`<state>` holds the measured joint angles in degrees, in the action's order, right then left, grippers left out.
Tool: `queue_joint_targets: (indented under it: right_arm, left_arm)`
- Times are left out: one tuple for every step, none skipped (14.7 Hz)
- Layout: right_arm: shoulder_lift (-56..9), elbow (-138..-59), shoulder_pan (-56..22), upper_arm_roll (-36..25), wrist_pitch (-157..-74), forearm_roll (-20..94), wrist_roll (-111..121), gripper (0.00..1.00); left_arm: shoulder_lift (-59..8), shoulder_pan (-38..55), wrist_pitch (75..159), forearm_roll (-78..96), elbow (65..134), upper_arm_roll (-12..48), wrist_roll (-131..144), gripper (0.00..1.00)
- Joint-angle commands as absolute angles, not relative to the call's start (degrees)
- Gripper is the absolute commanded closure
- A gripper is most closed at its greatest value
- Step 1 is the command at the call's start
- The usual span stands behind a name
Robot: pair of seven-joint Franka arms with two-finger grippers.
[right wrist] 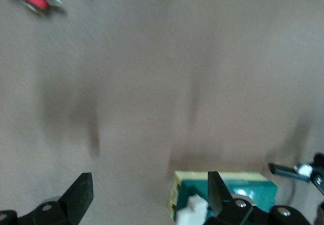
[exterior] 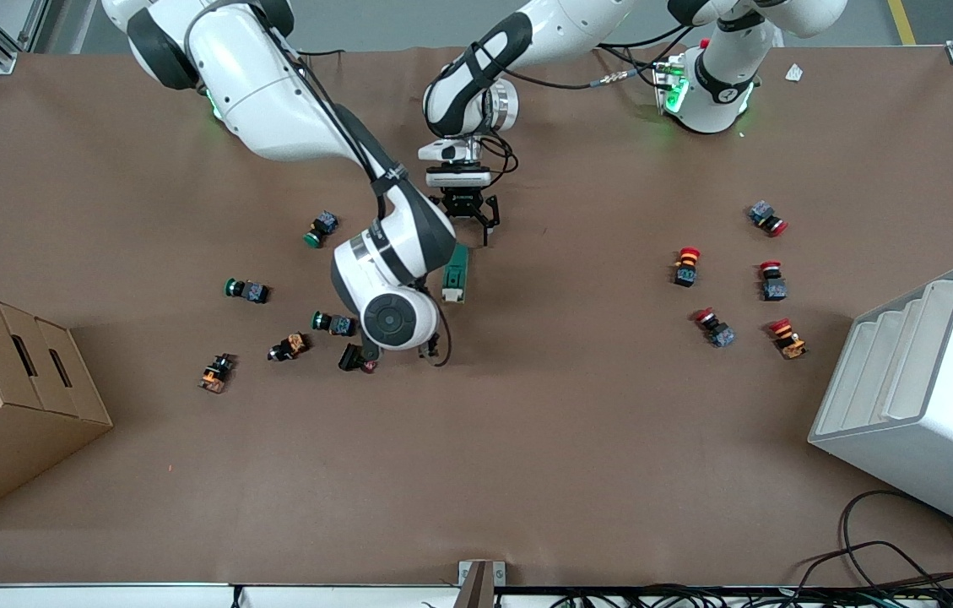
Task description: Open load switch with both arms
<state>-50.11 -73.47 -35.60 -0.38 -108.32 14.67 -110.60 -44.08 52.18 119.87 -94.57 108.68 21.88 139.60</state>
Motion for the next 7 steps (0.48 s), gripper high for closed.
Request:
queue_joint_targets:
  right_arm:
    - [-50.8, -72.6, -37.6, -0.5, -106.2, 16.8, -111.9, 0.00]
    - [-51.0, -72.6, -37.9, -0.5, -104.3, 17.0, -111.9, 0.00]
    - [-50.9, -72.6, -38.3, -0.4, -102.8, 17.0, -111.9, 0.00]
    - [-50.9, -72.5, -39.1, -0.4, -101.8, 17.0, -111.9, 0.00]
    - [-50.8, -72.4, -39.9, -0.4, -100.5, 17.0, -112.0, 0.00]
    - [-50.7, -72.2, -40.0, -0.4, -98.7, 17.0, -112.0, 0.00]
    - [-50.6, -72.2, -40.0, -0.2, -97.3, 17.0, -112.0, 0.00]
  left_arm:
    - [-44.2, 52.9, 118.0, -96.3, 108.4, 21.4, 141.0, 0.00]
    - [-44.2, 52.9, 117.9, -96.3, 108.2, 21.4, 141.8, 0.00]
    - [-44.3, 53.0, 117.9, -96.4, 108.0, 21.4, 142.4, 0.00]
    - [-44.4, 53.0, 117.9, -96.4, 107.9, 21.4, 142.5, 0.00]
    - [-44.6, 53.3, 117.9, -96.5, 107.7, 21.4, 142.7, 0.00]
    - [-44.9, 53.9, 117.9, -96.9, 107.8, 21.4, 143.9, 0.00]
    - [-45.2, 54.0, 117.9, -97.9, 107.8, 21.3, 145.6, 0.00]
